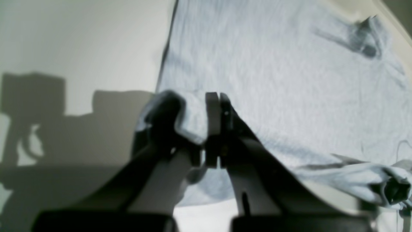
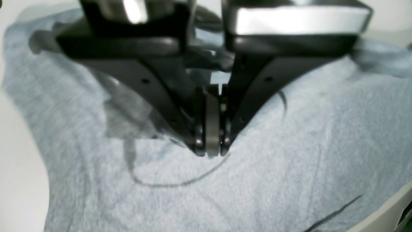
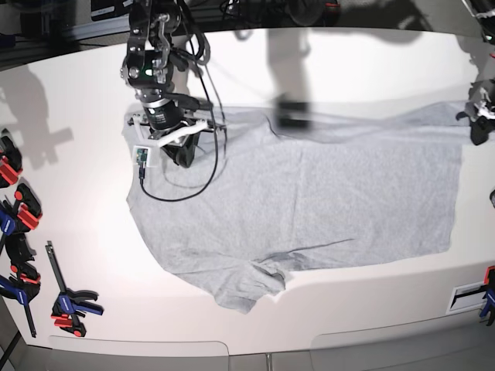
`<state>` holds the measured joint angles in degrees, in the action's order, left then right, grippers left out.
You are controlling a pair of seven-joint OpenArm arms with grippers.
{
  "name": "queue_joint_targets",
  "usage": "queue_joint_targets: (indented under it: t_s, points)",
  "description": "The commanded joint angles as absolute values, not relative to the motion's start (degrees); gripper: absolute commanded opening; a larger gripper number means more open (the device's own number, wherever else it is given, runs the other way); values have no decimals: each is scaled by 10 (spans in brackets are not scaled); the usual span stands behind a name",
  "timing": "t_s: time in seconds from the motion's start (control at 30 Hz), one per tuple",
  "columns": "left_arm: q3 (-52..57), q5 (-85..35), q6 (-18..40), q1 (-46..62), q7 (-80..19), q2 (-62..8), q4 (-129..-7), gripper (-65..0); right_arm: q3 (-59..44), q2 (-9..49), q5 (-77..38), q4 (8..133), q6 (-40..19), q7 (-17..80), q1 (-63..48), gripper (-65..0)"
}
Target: Fold the T-shirt properly
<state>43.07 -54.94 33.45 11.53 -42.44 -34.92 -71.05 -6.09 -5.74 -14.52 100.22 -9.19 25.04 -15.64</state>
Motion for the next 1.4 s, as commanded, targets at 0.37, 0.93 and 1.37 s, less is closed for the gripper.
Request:
queue_joint_targets:
  t_s: [0.37,0.93,1.37]
  points:
    - [416,-573,340,111,-407,-370,-721,-650,-60,-57,-134,1009,-95,231,-125,-650]
    - [363,-472,320,103,-335,-372,-721,-356,-60,-57,-117,1009,-107,220,-123,-362]
    - [363,-465,328,118,-390,-368,-721,-626,-61,-12,-90,1058,-107,306,-159,-489]
